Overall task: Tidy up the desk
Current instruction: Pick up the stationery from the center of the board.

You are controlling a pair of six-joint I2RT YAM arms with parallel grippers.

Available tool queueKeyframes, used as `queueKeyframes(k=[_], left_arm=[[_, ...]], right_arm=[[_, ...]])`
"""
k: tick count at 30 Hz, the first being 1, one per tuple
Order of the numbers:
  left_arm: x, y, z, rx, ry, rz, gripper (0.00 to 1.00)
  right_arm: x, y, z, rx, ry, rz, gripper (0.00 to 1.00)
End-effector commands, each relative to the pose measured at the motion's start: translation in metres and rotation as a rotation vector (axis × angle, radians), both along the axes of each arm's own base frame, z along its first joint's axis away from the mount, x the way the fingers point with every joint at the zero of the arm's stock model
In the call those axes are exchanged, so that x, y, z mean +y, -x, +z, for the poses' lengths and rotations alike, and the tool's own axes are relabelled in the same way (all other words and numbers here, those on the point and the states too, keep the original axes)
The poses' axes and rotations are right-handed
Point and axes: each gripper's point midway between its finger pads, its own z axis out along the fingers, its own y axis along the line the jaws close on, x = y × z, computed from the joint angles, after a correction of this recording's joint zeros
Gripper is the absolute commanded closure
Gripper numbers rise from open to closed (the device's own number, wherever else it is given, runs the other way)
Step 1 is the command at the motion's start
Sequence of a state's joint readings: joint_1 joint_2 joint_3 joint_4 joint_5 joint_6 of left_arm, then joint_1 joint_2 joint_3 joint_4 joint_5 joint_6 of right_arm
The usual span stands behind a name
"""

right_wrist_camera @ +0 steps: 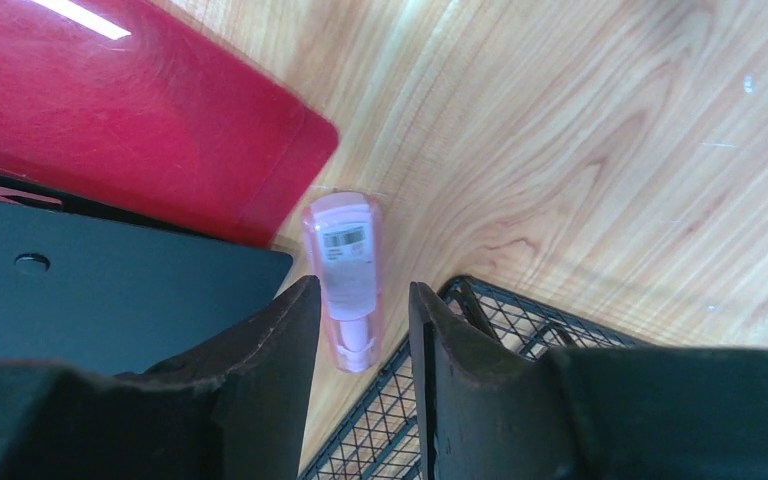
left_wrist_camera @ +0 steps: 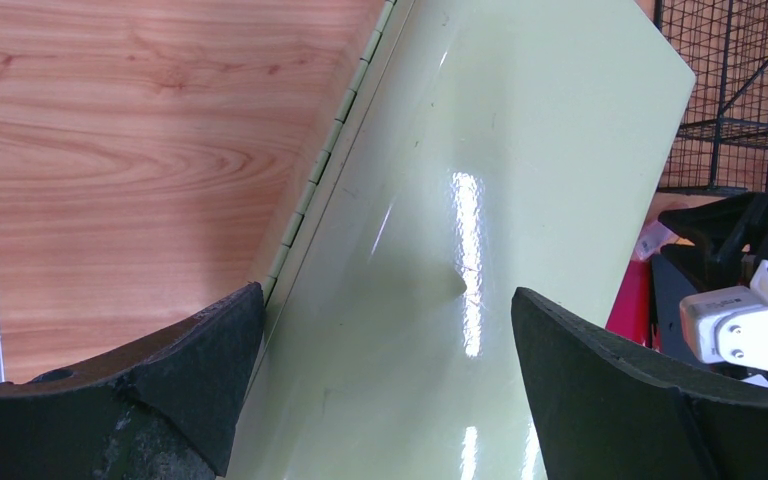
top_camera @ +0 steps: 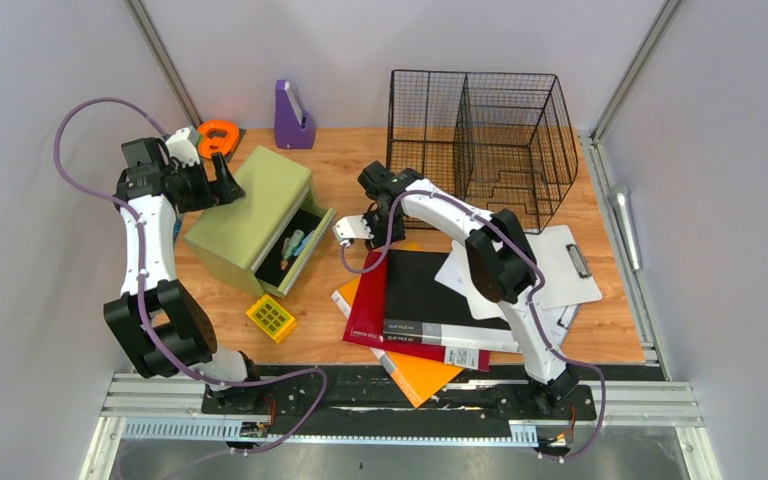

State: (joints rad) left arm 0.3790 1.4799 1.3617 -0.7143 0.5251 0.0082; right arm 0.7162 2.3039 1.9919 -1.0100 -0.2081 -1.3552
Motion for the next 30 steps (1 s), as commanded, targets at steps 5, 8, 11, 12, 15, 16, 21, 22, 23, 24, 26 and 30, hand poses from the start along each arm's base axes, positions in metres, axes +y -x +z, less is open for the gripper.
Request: queueKeyframes(k=[5, 8, 11, 12, 15, 16, 21, 22, 23, 24, 26, 30], left_arm=[[-0.012, 0.005, -0.009, 0.051, 0.05, -0.018, 0.0], [-0.012, 0.004, -0.01, 0.051, 0.051, -0.018, 0.0], [-0.012, 0.005, -0.011, 0.053, 0.05, -0.018, 0.0], [-0.012, 0.005, -0.011, 0.051, 0.049, -0.019, 0.0], [-0.012, 0.005, -0.011, 0.051, 0.049, -0.019, 0.0], [-0.012, 0.005, -0.011, 0.054, 0.049, -0.019, 0.0], [-0.011, 0.003, -0.012, 0.055, 0.049, -0.016, 0.0], [-0.011, 0.003, -0.013, 0.058, 0.049, -0.017, 0.0], [-0.011, 0.004, -0.013, 0.059, 0.049, -0.017, 0.0], [-0.011, 0.003, -0.013, 0.059, 0.049, -0.017, 0.0], [-0.011, 0.004, -0.014, 0.063, 0.048, -0.016, 0.0], [-0.01, 0.004, -0.015, 0.065, 0.047, -0.015, 0.0]], right_arm=[[-0.006, 0.003, -0.015, 0.016, 0.031, 0.035, 0.59], [-0.008, 0.002, -0.022, 0.022, 0.046, 0.036, 0.58], [-0.01, 0.003, -0.031, 0.032, 0.063, 0.043, 0.58], [-0.011, 0.003, -0.035, 0.037, 0.069, 0.049, 0.59], [-0.015, 0.005, -0.042, 0.054, 0.084, 0.079, 0.6], [-0.016, 0.006, -0.044, 0.06, 0.09, 0.087, 0.6], [-0.017, 0.008, -0.052, 0.09, 0.108, 0.113, 0.66], [-0.017, 0.01, -0.054, 0.099, 0.114, 0.118, 0.69], [-0.018, 0.011, -0.057, 0.107, 0.123, 0.123, 0.71], [-0.018, 0.012, -0.059, 0.111, 0.128, 0.126, 0.74], [-0.017, 0.014, -0.062, 0.12, 0.135, 0.133, 0.78], [-0.009, 0.013, -0.058, 0.113, 0.121, 0.134, 0.89]])
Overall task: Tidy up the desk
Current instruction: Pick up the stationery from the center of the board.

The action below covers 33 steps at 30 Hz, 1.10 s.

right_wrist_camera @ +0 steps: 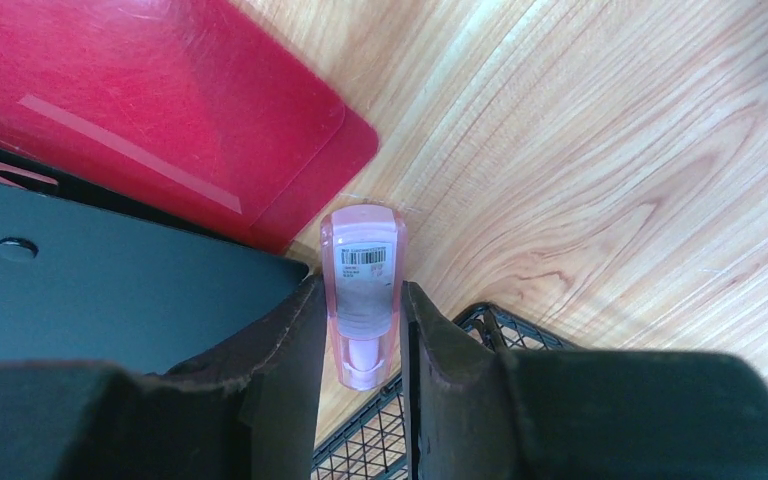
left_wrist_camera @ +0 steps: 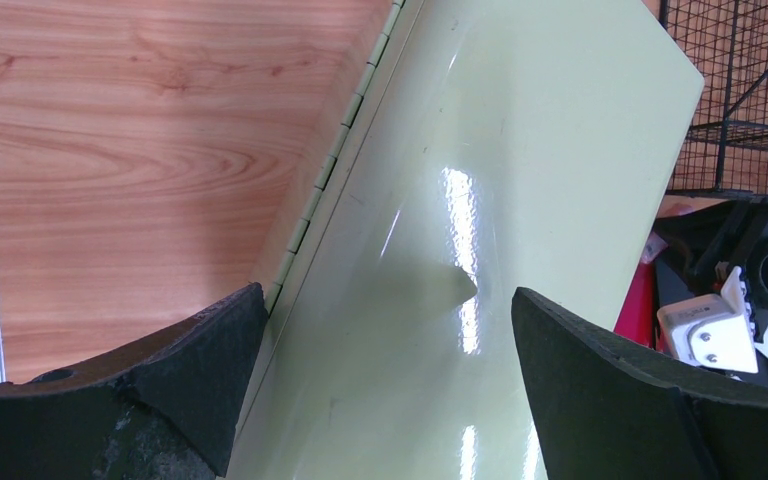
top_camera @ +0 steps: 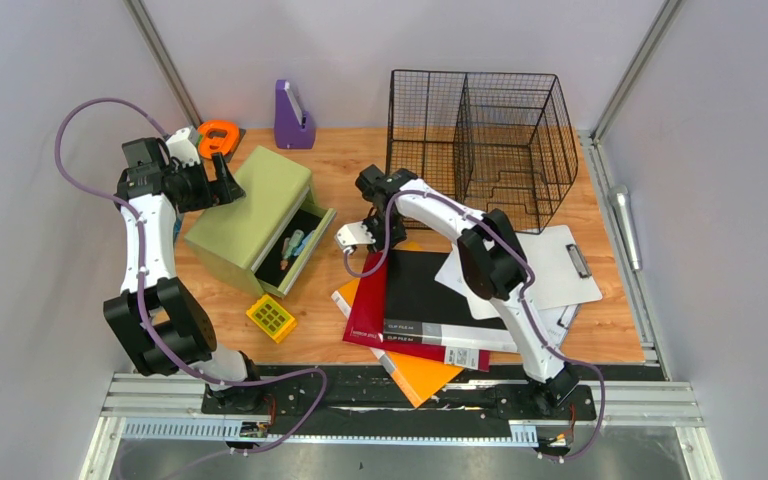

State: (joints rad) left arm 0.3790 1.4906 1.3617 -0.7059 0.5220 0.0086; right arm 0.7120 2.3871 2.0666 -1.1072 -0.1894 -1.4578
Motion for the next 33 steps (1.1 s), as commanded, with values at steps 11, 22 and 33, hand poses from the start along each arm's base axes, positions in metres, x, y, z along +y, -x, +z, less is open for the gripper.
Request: queueKeyframes(k=[11, 22, 33], left_arm=[[-0.011, 0.006, -0.01, 0.059, 0.045, -0.018, 0.0], [-0.012, 0.004, -0.006, 0.055, 0.055, -0.019, 0.0], [-0.013, 0.006, -0.006, 0.054, 0.056, -0.021, 0.0]], right_arm=[[0.049, -0.011, 0.047, -0.05, -0.172, 0.014, 0.98], [0.113, 0.015, 0.131, -0.217, -0.338, 0.147, 0.98], [0.171, 0.026, 0.159, -0.38, -0.414, 0.277, 0.94]])
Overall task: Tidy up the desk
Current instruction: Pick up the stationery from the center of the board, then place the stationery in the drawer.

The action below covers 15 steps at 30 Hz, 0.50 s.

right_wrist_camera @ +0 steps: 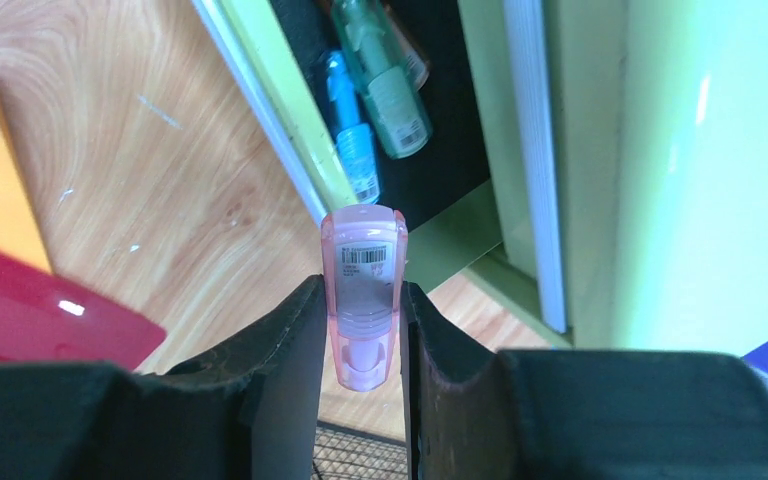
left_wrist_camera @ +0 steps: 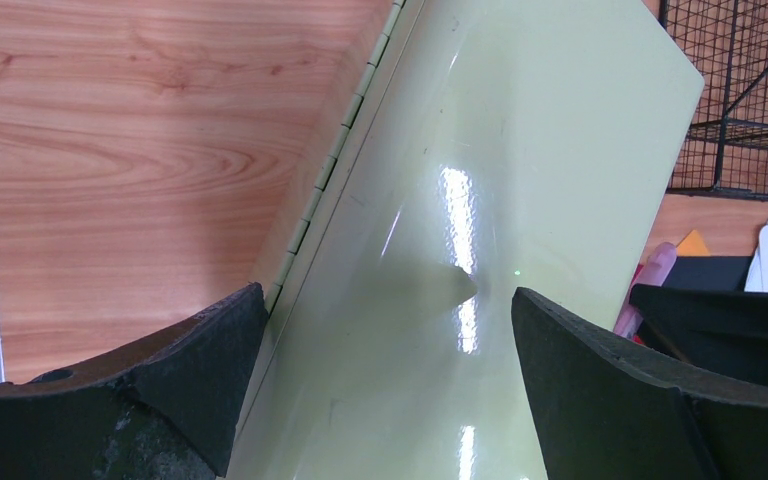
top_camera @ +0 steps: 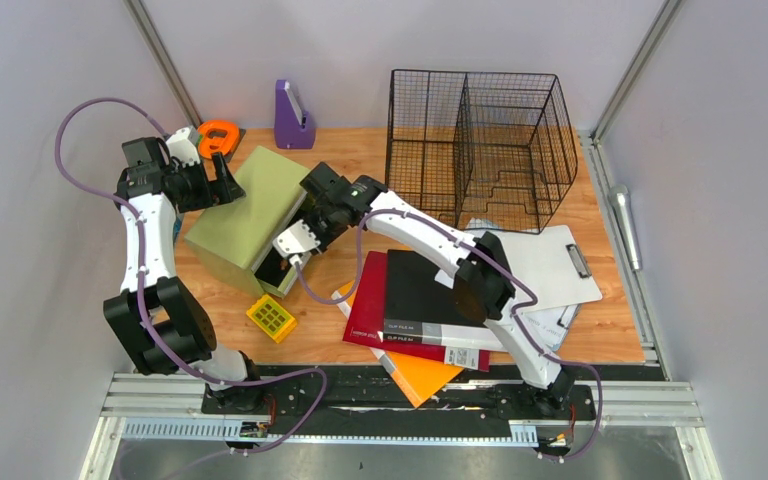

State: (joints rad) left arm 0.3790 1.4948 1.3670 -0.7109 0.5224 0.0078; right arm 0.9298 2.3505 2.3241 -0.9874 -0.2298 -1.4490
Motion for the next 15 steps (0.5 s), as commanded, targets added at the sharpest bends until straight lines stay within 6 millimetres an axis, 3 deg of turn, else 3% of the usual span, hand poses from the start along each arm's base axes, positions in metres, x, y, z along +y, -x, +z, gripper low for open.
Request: queueKeyframes(k=[1, 7, 15], left_arm=[[-0.013, 0.006, -0.005, 0.049, 0.053, -0.022, 0.0], [-0.013, 0.008, -0.006, 0.048, 0.049, -0.019, 0.0], [-0.013, 0.009, -0.004, 0.043, 0.047, -0.02, 0.0]], right_arm=[[0.027, -0.009, 0.041, -0.139, -0.101, 0.049, 0.93], [0.056, -0.011, 0.045, -0.214, -0.164, 0.074, 0.84], [0.064, -0.01, 0.043, -0.227, -0.182, 0.056, 0.52]])
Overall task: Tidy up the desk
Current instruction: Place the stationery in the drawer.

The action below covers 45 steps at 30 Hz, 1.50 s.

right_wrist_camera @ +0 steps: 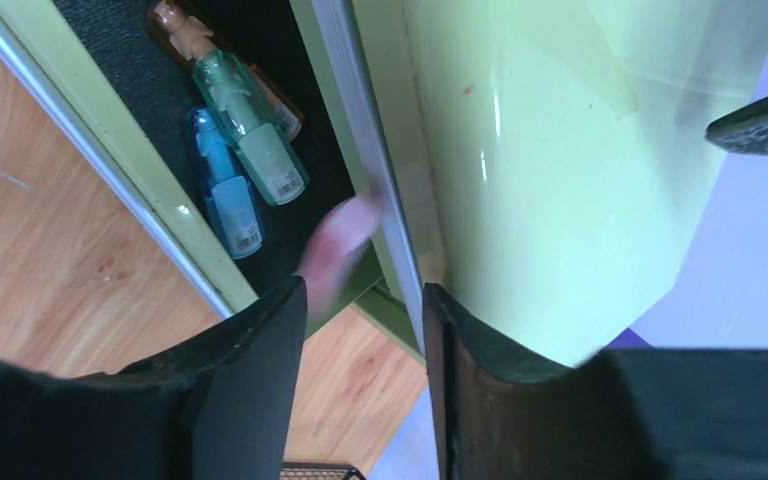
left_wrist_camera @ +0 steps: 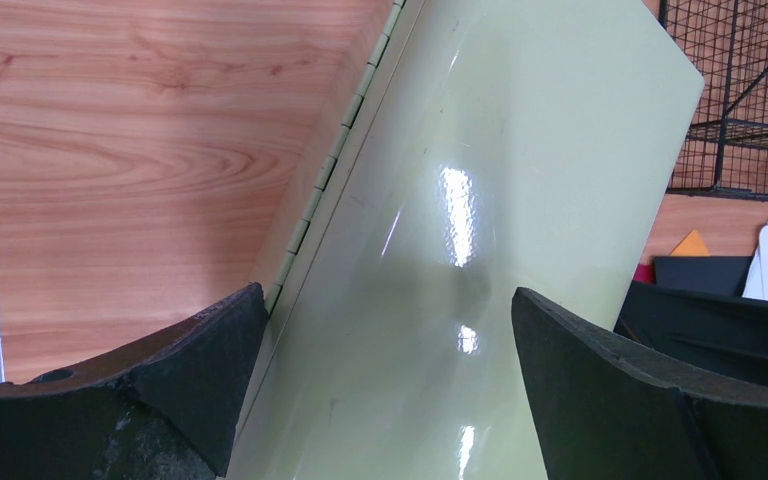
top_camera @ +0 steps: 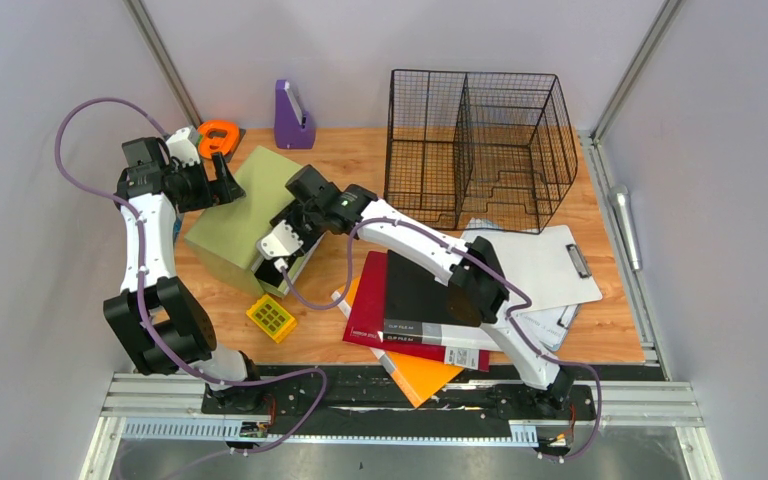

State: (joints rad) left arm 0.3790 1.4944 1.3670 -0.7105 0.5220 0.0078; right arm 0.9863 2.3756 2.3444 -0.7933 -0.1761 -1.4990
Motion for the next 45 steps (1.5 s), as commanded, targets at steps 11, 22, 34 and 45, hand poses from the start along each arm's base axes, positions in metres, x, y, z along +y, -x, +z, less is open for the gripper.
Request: queueKeyframes(k=[11, 22, 34, 45], left_arm=[[-0.014, 0.008, -0.003, 0.041, 0.049, -0.025, 0.0], [-0.016, 0.007, 0.001, 0.032, 0.059, -0.034, 0.0], [-0.022, 0.009, -0.014, 0.064, 0.103, -0.048, 0.0], [-0.026, 0.008, -0.021, 0.075, 0.137, -0.057, 0.0]], right_arm=[[-0.007, -0.008, 0.027, 0.039, -0.102, -0.115, 0.45], [-0.043, 0.007, -0.002, 0.421, -0.162, -0.343, 0.55], [-0.045, -0.003, -0.049, 0.799, -0.261, -0.617, 0.68], [-0.005, -0.013, -0.05, 0.922, -0.386, -0.591, 0.69]])
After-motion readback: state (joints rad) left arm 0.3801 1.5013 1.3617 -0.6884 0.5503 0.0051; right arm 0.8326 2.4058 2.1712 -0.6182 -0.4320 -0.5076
